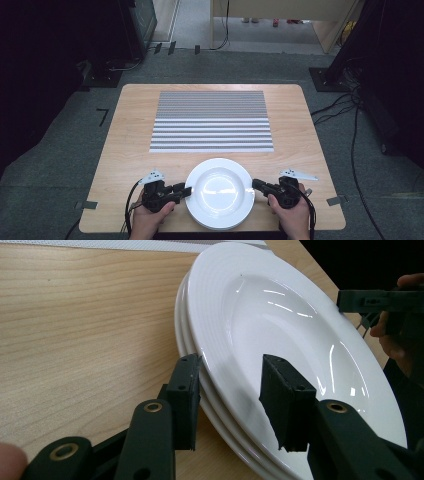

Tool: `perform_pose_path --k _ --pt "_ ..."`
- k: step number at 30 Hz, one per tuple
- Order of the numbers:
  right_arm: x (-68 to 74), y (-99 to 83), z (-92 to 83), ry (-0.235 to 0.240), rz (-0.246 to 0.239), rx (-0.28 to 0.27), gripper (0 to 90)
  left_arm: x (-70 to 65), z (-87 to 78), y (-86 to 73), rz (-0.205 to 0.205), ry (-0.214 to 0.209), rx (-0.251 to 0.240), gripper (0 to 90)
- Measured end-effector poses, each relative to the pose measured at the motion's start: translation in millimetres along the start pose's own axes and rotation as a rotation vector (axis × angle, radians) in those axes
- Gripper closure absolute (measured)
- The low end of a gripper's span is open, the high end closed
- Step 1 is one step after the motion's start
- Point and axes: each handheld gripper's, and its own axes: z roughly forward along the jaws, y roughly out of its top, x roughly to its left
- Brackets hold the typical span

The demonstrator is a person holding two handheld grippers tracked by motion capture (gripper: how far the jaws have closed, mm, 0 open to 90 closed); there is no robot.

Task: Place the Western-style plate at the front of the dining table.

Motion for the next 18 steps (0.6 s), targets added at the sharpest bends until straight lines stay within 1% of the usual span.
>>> perform_pose_path --k 1,3,4,7,9,10,13,14,18 --pt "-1.8 0.1 0.0 0.010 0.019 0.001 86.6 0.0 -0.1 0.0 -0.001 0.000 0.001 59.7" --pt "-2.4 0.1 0.1 0.015 0.027 0.001 86.7 0.5 -0.3 -0.2 -0.011 -0.006 0.000 59.5" --pt "-3.1 -0.1 0.8 0.017 0.036 0.001 86.8 1.3 -0.6 0.0 -0.022 -0.013 0.002 59.0" --pt "-2.4 -0.1 1.7 0.011 0.038 -0.003 86.9 0.4 -0.3 -0.2 -0.023 -0.006 -0.001 58.9" --pt "-2.0 -0.4 2.3 0.007 0.036 -0.009 86.9 -1.9 0.3 -0.4 -0.018 0.009 -0.005 58.7" --pt "-2.0 -0.4 2.6 0.006 0.038 -0.011 86.9 -1.9 0.3 -0.4 -0.018 0.009 -0.006 58.5" --pt "-2.5 -0.3 3.4 0.006 0.040 -0.014 87.0 -1.3 0.3 -0.4 -0.024 0.005 -0.007 58.2" --pt "-2.8 -0.2 4.5 0.008 0.048 -0.018 87.3 -0.2 0.1 -0.3 -0.033 -0.003 -0.007 58.1" --pt "-2.1 -0.3 6.5 0.003 0.049 -0.026 87.4 0.1 0.3 -0.4 -0.038 -0.005 -0.012 57.7"
